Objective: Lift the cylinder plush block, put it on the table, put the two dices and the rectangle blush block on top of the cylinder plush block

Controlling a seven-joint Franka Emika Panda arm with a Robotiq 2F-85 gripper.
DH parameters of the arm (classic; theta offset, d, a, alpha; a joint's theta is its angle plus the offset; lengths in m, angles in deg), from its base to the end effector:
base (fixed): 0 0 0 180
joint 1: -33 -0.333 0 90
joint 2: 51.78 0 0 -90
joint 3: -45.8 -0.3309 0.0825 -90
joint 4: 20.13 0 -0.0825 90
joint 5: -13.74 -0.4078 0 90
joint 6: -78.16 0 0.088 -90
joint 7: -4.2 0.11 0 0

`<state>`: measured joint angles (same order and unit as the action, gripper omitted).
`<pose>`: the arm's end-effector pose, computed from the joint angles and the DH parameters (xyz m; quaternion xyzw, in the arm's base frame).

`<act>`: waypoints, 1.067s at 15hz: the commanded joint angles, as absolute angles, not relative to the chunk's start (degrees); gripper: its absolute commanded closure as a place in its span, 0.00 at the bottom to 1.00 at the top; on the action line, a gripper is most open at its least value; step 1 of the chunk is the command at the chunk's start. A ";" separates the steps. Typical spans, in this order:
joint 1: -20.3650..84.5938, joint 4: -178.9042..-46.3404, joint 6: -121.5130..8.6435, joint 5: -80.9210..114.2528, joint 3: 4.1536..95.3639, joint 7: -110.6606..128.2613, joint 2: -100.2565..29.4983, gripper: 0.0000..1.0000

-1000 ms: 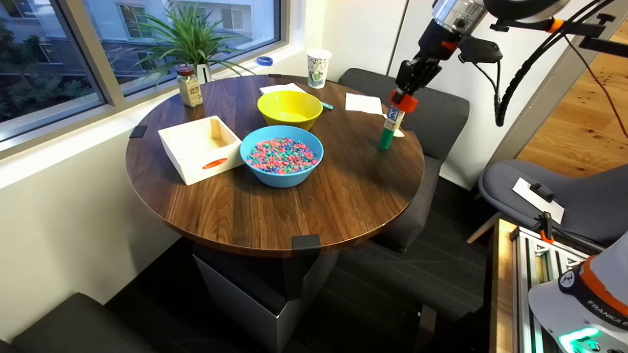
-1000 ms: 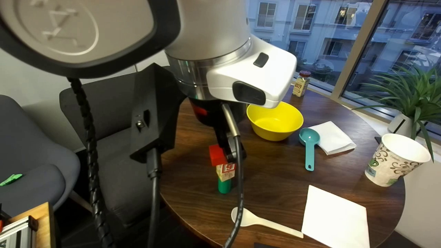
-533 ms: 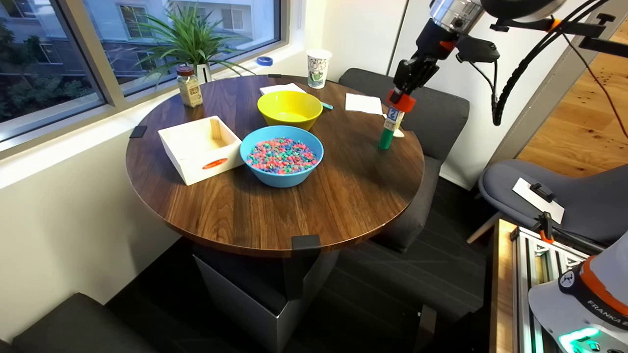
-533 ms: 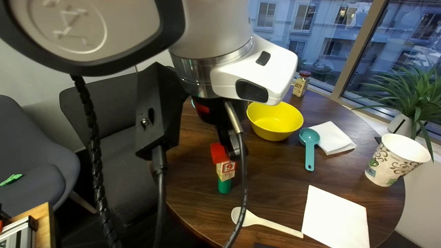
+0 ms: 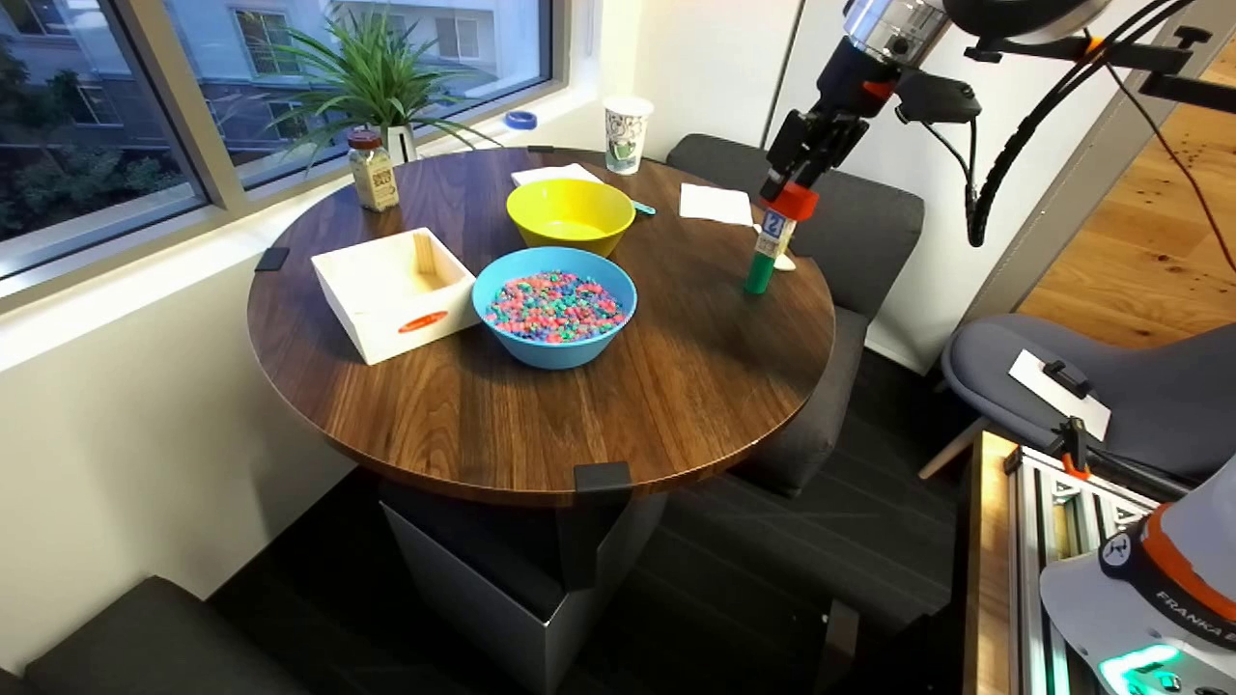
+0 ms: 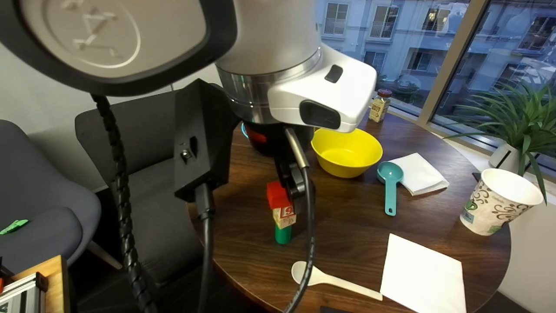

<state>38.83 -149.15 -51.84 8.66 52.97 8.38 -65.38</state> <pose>0.5059 -0.1171 0.4884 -0.9757 0.1718 -0.1291 0.0422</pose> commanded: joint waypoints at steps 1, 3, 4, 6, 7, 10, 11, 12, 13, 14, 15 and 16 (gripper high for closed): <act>38.55 -148.53 -51.09 7.16 52.92 7.18 -65.03 0.01; 38.41 -148.46 -51.16 7.23 52.80 7.13 -65.33 0.00; 38.36 -148.32 -50.96 7.31 52.68 7.30 -65.60 0.00; 38.47 -147.93 -50.35 8.39 52.15 8.52 -66.27 0.00; 38.50 -147.65 -50.02 8.84 51.85 9.08 -66.65 0.00; 39.28 -146.64 -48.94 11.57 49.96 15.23 -68.82 0.00; 39.67 -146.47 -48.90 12.66 49.22 18.08 -69.56 0.00; 40.30 -146.10 -47.93 14.36 48.23 22.01 -70.44 0.00; 40.98 -145.83 -46.99 16.38 47.25 25.62 -71.14 0.00; 41.86 -145.75 -45.85 19.41 46.07 29.43 -71.96 0.00; 42.49 -145.56 -44.34 21.69 45.21 32.16 -72.74 0.00; 40.83 -145.36 -47.16 18.06 47.21 26.74 -70.89 0.00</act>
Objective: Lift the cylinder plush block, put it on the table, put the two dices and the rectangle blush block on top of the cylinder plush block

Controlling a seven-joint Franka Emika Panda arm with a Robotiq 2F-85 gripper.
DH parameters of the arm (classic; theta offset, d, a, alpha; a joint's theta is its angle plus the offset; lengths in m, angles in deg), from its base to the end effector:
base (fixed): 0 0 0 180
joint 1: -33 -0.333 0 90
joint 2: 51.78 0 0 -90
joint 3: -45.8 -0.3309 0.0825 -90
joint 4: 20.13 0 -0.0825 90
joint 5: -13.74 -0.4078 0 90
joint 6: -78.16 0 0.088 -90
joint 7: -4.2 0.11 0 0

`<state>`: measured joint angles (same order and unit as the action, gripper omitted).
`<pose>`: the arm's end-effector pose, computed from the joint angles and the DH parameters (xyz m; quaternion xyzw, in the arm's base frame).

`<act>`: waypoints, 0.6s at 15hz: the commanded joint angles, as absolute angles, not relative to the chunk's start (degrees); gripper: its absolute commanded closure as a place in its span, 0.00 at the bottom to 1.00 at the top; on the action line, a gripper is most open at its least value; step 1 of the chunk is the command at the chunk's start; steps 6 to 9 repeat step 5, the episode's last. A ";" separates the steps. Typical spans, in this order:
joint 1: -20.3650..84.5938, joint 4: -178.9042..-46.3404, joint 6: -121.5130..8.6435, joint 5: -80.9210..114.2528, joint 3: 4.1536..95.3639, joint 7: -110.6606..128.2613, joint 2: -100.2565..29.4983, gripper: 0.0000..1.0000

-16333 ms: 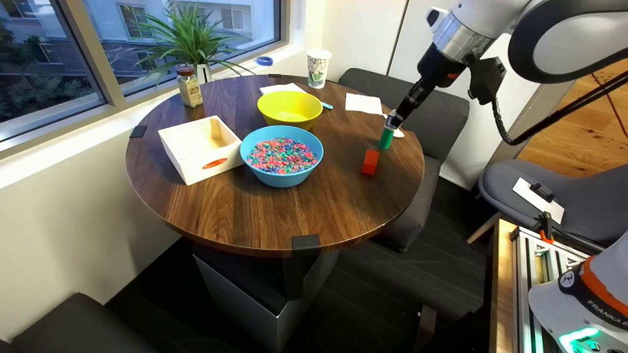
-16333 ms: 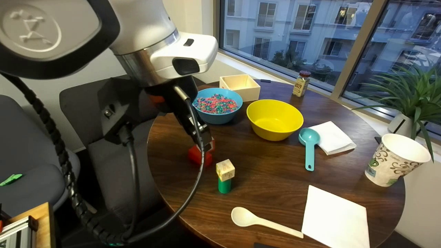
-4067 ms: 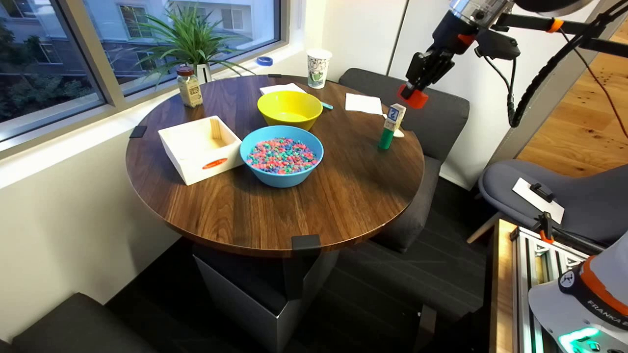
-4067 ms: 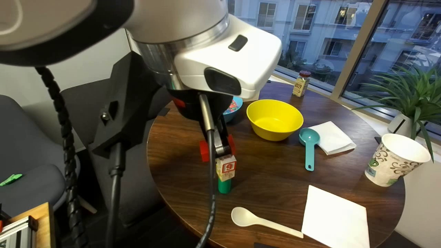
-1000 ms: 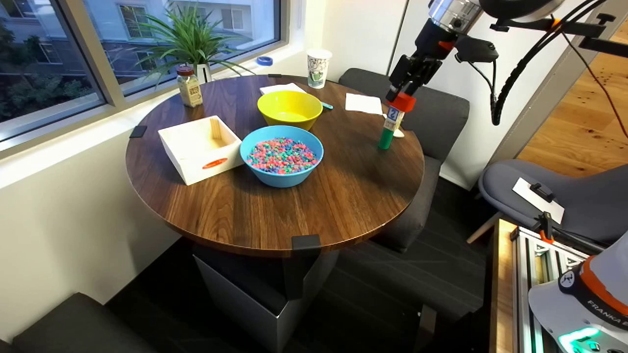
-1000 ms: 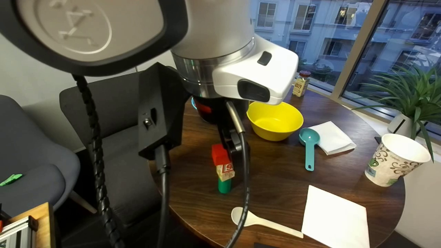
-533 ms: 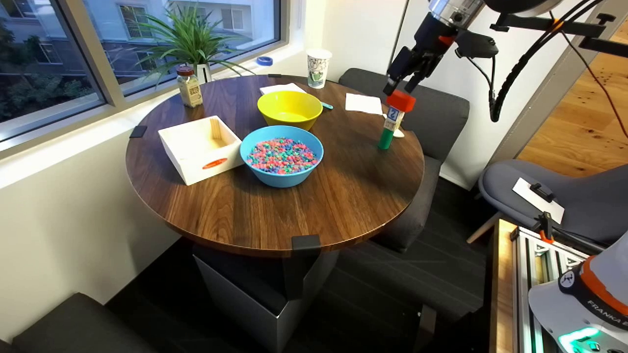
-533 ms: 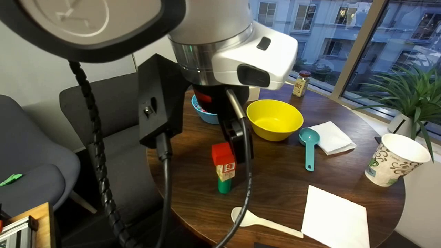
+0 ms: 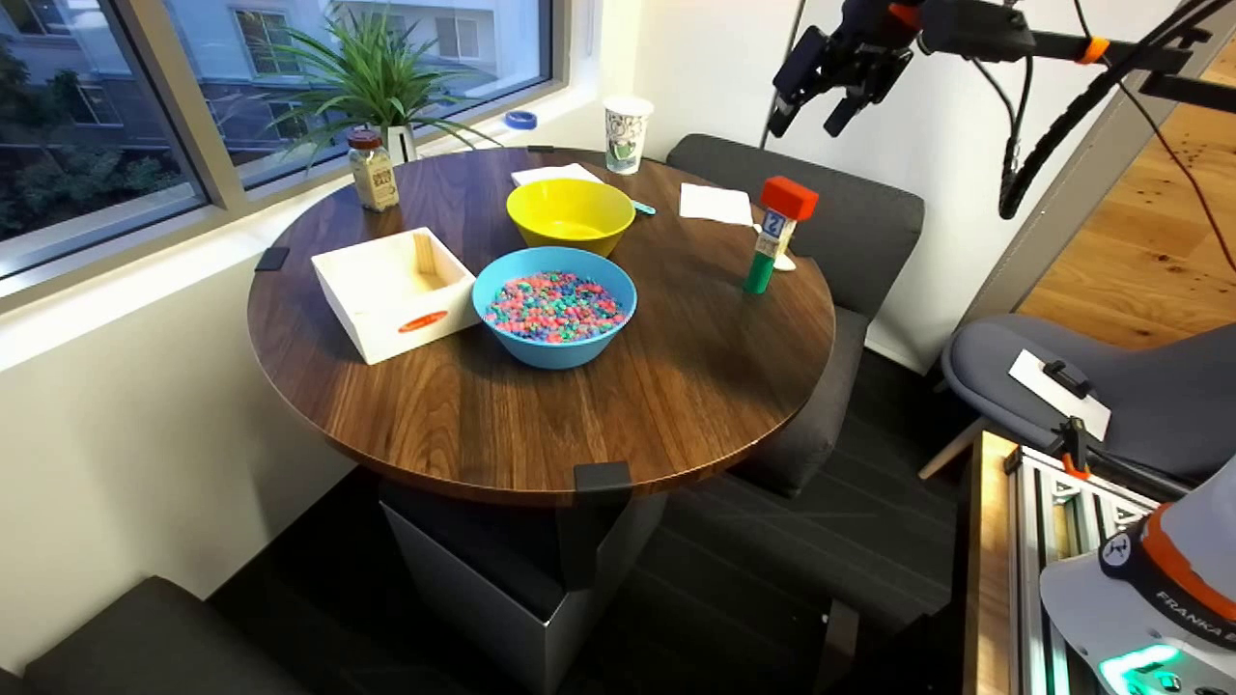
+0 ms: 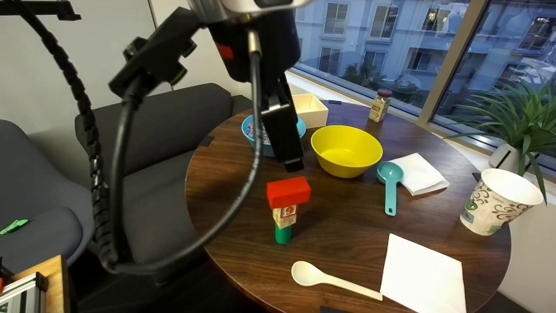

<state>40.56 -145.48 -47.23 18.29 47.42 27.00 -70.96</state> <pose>0.4961 -0.0846 0.5634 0.9520 -0.2548 0.1694 0.0110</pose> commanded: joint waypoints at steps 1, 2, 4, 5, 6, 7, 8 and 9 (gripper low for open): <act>41.30 -145.22 -46.10 19.54 46.48 28.95 -71.62 0.00; 41.60 -145.20 -45.60 20.11 46.05 30.02 -72.12 0.00; 41.89 -145.20 -45.42 20.41 45.87 30.51 -72.43 0.00; 41.96 -145.21 -45.42 20.47 45.89 30.58 -72.40 0.00; 41.96 -145.21 -45.42 20.47 45.89 30.58 -72.40 0.00; 41.96 -145.21 -45.42 20.47 45.89 30.58 -72.40 0.00; 41.96 -145.21 -45.42 20.47 45.89 30.58 -72.40 0.00; 41.96 -145.21 -45.42 20.47 45.89 30.58 -72.40 0.00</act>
